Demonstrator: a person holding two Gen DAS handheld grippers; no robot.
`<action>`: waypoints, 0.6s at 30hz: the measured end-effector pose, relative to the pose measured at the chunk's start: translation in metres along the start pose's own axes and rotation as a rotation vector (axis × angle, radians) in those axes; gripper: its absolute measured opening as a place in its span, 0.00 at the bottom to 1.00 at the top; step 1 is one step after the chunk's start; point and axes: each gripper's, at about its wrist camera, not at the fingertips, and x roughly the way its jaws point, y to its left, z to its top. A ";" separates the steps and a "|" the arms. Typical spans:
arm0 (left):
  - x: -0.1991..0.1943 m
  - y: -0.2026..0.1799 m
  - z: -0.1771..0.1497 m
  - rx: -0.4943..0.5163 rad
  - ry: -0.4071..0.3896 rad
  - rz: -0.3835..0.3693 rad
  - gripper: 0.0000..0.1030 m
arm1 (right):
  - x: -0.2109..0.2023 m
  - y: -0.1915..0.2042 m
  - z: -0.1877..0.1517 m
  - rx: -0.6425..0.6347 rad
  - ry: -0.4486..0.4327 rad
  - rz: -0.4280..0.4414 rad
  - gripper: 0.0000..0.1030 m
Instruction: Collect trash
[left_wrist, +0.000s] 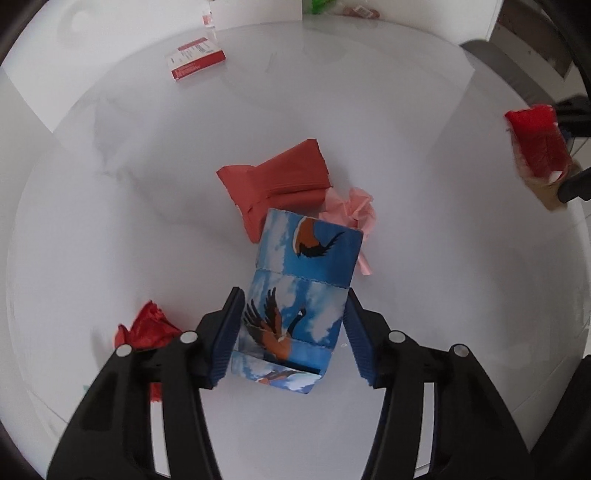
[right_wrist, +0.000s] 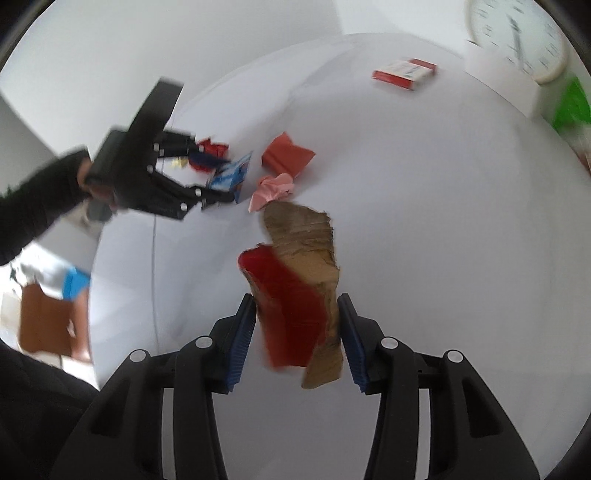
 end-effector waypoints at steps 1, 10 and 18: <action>-0.001 -0.001 -0.002 -0.010 -0.001 -0.009 0.50 | -0.003 -0.001 -0.003 0.023 -0.013 0.007 0.45; -0.051 -0.021 -0.036 -0.207 -0.080 -0.005 0.50 | -0.001 0.017 -0.003 0.070 -0.074 0.009 0.43; -0.110 -0.059 -0.103 -0.432 -0.130 0.025 0.50 | -0.022 0.034 -0.019 -0.034 -0.069 -0.129 0.87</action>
